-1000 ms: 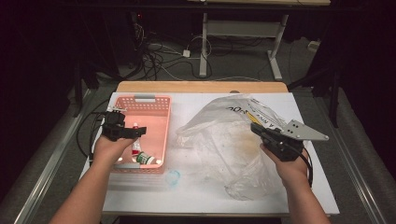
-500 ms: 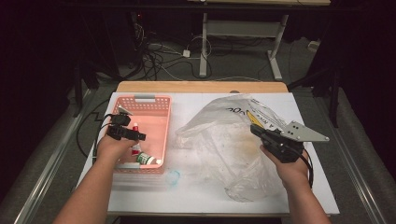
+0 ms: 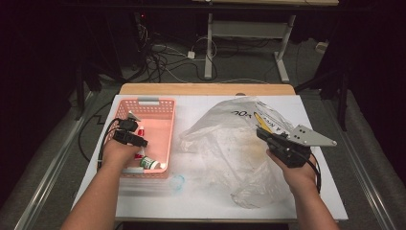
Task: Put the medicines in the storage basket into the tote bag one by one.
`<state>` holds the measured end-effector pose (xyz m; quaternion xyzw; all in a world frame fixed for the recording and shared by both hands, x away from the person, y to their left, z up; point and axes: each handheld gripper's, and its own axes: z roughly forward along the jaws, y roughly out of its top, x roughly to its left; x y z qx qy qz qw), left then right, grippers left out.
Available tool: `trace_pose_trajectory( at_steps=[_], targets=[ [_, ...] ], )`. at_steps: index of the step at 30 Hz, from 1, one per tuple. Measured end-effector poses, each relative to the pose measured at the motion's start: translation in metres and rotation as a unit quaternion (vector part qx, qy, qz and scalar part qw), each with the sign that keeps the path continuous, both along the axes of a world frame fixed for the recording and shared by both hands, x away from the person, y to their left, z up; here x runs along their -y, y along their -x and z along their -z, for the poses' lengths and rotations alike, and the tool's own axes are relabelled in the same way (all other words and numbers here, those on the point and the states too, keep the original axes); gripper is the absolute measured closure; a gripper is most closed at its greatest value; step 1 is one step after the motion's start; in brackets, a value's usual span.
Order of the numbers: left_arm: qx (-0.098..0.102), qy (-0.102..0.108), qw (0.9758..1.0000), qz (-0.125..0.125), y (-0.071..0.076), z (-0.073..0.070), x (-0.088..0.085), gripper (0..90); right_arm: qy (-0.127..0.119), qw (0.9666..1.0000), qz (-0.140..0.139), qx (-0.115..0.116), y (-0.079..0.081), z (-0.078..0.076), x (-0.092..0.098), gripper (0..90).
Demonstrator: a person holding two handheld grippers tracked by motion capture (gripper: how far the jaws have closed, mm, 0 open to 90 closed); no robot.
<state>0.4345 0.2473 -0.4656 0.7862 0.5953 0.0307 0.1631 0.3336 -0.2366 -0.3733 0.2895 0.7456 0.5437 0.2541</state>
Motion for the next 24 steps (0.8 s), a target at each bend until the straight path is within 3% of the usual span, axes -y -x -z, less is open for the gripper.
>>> trace_pose_trajectory(
  at_steps=[10, 24],
  targets=[
    [0.013, -0.019, 0.9995, 0.024, 0.0021, 0.0007, 0.006, 65.8, 0.0, 1.0, -0.001, 0.003, 0.0008, -0.0019, 0.0011, 90.0],
    [0.018, -0.021, 0.999, 0.035, 0.0039, 0.0005, 0.0076, 68.4, 0.002, 1.0, 0.0, 0.005, 0.0017, -0.002, 0.0002, 90.0]
  ],
)
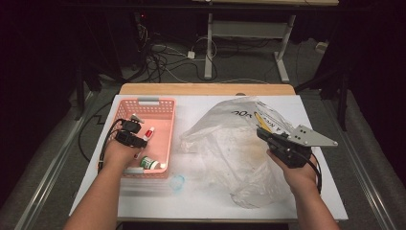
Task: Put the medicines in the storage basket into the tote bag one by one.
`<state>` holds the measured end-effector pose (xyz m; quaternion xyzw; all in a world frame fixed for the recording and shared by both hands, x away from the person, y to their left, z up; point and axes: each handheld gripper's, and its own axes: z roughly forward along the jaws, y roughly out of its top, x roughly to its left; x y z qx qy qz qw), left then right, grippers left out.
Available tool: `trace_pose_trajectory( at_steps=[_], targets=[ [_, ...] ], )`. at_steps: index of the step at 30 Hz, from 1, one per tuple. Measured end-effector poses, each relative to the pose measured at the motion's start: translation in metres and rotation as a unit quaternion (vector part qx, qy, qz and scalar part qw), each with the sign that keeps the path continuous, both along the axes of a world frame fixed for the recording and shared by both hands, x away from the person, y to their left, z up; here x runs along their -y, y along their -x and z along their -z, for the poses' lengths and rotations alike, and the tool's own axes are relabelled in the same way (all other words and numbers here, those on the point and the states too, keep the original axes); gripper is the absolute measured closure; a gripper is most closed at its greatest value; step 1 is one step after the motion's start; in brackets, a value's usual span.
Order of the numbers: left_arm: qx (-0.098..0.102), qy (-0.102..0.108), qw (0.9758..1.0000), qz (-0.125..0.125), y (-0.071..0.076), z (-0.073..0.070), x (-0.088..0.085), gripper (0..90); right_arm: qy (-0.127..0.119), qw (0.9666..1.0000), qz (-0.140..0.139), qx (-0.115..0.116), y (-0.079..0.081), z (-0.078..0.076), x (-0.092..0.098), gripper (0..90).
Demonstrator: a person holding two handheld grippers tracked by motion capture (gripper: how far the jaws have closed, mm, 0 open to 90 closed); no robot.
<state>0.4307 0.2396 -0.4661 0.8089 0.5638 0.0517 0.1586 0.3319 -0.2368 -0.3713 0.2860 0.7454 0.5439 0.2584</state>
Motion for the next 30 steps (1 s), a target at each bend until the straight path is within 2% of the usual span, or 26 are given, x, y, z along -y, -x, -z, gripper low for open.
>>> trace_pose_trajectory(
  at_steps=[10, 20, 26, 30],
  targets=[
    [0.01, 0.003, 0.9999, 0.005, 0.001, -0.002, 0.0, 68.8, 0.0, 1.0, -0.001, 0.0, 0.001, 0.0, 0.0, 90.0],
    [0.045, 0.03, 0.9985, 0.007, 0.006, -0.009, -0.003, 68.8, -0.007, 0.9999, -0.006, -0.006, 0.0, 0.0, -0.001, 90.0],
    [0.08, 0.047, 0.9956, 0.011, 0.011, -0.016, -0.005, 68.8, -0.01, 0.9999, -0.005, -0.008, 0.0, 0.0, 0.001, 90.0],
    [0.112, 0.067, 0.9913, 0.021, 0.015, -0.022, -0.005, 68.8, -0.011, 0.9999, -0.005, -0.011, -0.001, 0.001, 0.001, 90.0]
  ],
)
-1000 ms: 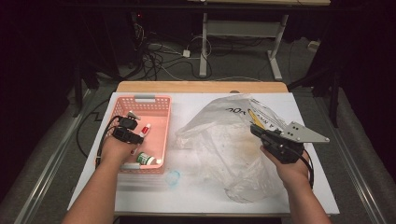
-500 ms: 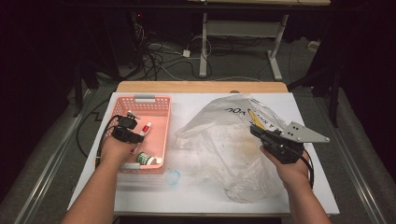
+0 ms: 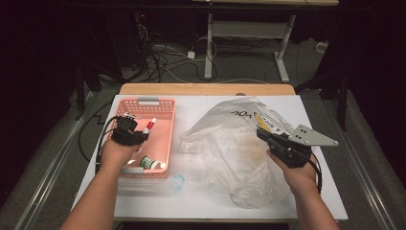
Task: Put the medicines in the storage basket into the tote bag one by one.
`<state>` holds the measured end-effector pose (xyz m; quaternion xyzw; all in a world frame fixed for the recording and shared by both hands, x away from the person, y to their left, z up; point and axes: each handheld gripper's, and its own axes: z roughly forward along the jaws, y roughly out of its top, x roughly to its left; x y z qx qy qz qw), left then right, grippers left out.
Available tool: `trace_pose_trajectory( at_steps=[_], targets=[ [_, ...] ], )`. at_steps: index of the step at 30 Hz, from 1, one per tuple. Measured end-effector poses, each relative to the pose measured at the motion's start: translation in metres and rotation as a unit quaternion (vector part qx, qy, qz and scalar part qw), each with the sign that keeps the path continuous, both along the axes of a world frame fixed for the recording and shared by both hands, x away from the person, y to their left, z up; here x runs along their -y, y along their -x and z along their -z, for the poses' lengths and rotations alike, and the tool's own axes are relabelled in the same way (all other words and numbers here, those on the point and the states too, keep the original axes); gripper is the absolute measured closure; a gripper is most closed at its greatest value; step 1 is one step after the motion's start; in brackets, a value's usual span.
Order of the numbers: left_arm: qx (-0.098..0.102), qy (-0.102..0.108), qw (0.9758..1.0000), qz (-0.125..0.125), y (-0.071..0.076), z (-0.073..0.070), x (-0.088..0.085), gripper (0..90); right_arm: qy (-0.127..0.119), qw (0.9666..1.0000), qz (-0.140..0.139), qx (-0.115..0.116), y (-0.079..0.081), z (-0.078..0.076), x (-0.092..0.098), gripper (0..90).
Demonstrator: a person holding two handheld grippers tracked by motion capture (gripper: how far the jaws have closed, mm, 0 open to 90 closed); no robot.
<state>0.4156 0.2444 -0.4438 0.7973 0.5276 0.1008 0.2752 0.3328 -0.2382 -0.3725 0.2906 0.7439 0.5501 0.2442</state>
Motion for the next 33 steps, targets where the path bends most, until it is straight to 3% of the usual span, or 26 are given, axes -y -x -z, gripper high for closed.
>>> trace_pose_trajectory(
  at_steps=[9, 13, 16, 21, 24, 28, 33],
  targets=[
    [0.045, 0.026, 0.9986, 0.002, 0.008, -0.012, -0.005, 68.8, -0.002, 1.0, -0.003, 0.003, -0.001, 0.001, 0.001, 90.0],
    [0.075, 0.043, 0.9963, 0.002, 0.015, -0.02, -0.006, 68.8, -0.002, 1.0, -0.004, 0.004, -0.001, 0.001, 0.002, 90.0],
    [0.099, 0.042, 0.9942, 0.007, 0.02, -0.024, -0.004, 68.7, 0.001, 1.0, -0.005, 0.001, -0.001, 0.002, 0.001, 90.0],
    [0.115, 0.054, 0.9919, 0.014, 0.026, -0.025, 0.002, 68.7, 0.0, 1.0, -0.004, 0.001, -0.001, 0.003, 0.0, 90.0],
    [0.129, 0.064, 0.9894, 0.019, 0.032, -0.029, 0.006, 68.8, 0.0, 1.0, -0.004, 0.0, -0.001, 0.002, 0.001, 90.0],
    [0.161, 0.08, 0.9831, 0.032, 0.047, -0.035, 0.015, 68.8, -0.004, 1.0, -0.004, 0.0, -0.001, 0.002, 0.001, 90.0],
    [0.176, 0.087, 0.9796, 0.042, 0.061, -0.035, 0.022, 68.8, -0.003, 1.0, -0.002, 0.0, 0.0, 0.003, 0.001, 90.0]
  ],
)
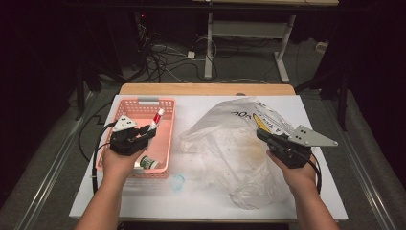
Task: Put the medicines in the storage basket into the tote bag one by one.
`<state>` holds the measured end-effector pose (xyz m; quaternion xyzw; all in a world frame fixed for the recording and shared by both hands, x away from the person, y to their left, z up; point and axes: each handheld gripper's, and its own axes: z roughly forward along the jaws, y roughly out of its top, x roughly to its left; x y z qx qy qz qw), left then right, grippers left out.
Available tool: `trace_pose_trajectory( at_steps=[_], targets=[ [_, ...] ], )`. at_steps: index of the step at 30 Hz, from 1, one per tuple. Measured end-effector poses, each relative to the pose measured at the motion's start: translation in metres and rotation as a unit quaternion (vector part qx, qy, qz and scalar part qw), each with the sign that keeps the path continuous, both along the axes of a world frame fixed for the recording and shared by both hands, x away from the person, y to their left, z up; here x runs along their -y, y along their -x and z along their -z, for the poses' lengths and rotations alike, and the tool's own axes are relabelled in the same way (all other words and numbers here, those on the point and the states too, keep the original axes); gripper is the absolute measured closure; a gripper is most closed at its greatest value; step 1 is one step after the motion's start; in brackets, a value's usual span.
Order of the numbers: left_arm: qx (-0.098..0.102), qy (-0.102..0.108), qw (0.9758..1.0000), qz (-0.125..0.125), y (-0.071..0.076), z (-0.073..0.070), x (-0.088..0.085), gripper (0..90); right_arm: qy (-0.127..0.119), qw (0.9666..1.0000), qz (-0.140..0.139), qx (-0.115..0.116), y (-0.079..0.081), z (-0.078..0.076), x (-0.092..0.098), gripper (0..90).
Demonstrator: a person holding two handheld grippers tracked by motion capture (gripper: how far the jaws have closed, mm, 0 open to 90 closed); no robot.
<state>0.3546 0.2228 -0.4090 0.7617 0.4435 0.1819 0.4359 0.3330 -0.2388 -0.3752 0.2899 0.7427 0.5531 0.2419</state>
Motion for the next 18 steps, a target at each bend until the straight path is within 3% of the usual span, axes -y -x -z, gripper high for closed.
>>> trace_pose_trajectory(
  at_steps=[10, 18],
  targets=[
    [0.027, 0.033, 0.9991, 0.005, 0.024, -0.003, 0.001, 68.8, -0.008, 0.9999, 0.006, -0.001, 0.0, 0.0, 0.001, 90.0],
    [0.047, 0.02, 0.9983, 0.027, 0.048, -0.01, 0.01, 68.7, -0.006, 1.0, 0.0, 0.004, 0.001, -0.002, 0.001, 90.0]
  ],
)
